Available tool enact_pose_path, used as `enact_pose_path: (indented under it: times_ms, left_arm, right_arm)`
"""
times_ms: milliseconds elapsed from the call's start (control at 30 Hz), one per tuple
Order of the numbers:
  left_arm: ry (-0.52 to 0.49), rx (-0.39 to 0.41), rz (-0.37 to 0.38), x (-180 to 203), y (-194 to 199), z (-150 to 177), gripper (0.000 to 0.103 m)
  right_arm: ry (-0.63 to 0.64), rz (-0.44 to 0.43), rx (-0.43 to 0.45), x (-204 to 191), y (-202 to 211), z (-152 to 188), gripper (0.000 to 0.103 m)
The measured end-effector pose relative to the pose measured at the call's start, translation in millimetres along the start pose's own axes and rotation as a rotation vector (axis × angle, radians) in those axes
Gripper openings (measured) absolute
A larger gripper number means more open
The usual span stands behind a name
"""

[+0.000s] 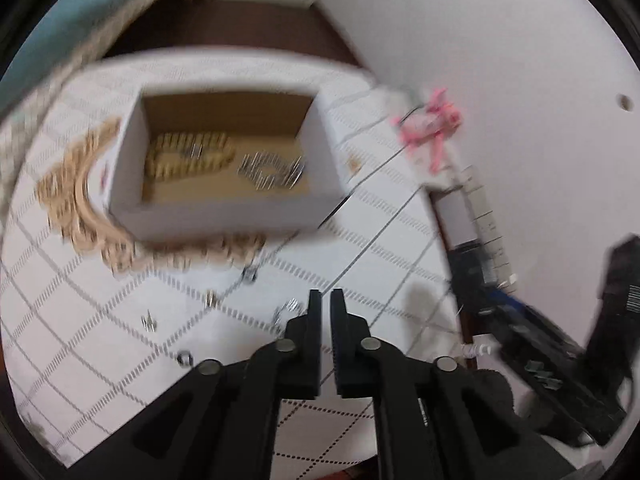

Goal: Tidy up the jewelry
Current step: 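Close the left gripper on the second silver chain bracelet and lift it, then carry the chain and smartwatch into the box and open both grippers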

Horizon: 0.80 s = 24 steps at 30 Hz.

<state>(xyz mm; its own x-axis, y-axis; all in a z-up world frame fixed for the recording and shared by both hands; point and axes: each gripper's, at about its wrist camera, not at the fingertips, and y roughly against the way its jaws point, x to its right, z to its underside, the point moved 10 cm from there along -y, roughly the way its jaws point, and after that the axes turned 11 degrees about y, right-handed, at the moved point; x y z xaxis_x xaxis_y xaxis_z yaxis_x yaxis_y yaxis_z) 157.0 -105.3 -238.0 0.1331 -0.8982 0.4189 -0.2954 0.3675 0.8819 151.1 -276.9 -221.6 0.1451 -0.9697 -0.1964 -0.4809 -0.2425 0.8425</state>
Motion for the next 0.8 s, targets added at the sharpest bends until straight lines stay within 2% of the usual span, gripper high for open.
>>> enact_pose_path:
  times_ms: [33, 67, 100, 167, 267, 333, 400, 467, 500, 533, 567, 800]
  left_arm:
    - [0.015, -0.03, -0.012, -4, -11, 4, 0.018]
    - [0.023, -0.059, -0.032, -7, -23, 10, 0.033]
    - [0.02, -0.066, -0.052, -9, -29, 13, 0.037]
    - [-0.003, -0.084, -0.081, -9, -43, 23, 0.038]
    - [-0.062, -0.091, -0.181, -11, -60, 35, 0.038]
    - [-0.134, -0.047, -0.242, -6, -63, 40, 0.038]
    - [-0.181, -0.025, -0.285, -1, -65, 43, 0.037]
    - [-0.216, -0.002, -0.296, 5, -67, 44, 0.032]
    - [-0.232, 0.009, -0.295, 8, -67, 44, 0.024]
    - [-0.243, 0.015, -0.297, 9, -67, 44, 0.009]
    - [-0.238, 0.012, -0.277, 11, -67, 45, 0.004]
    - [-0.14, -0.018, -0.161, 4, -62, 42, 0.004]
  right_arm:
    - [-0.004, 0.002, -0.002, 1, -1, 1, 0.049]
    - [-0.011, 0.004, -0.007, 2, -3, 2, 0.049]
    - [-0.017, 0.008, -0.015, 4, -6, 6, 0.049]
    - [-0.027, 0.019, -0.028, 10, -11, 12, 0.049]
    - [-0.045, 0.031, -0.045, 19, -18, 22, 0.049]
    - [-0.055, 0.034, -0.053, 23, -21, 26, 0.049]
    - [-0.068, 0.04, -0.06, 29, -24, 31, 0.049]
    - [-0.077, 0.041, -0.063, 31, -26, 33, 0.049]
    - [-0.082, 0.042, -0.063, 33, -27, 34, 0.049]
    - [-0.084, 0.041, -0.063, 33, -27, 34, 0.049]
    - [-0.086, 0.041, -0.063, 34, -27, 34, 0.049]
    - [-0.095, 0.03, -0.05, 34, -23, 31, 0.049]
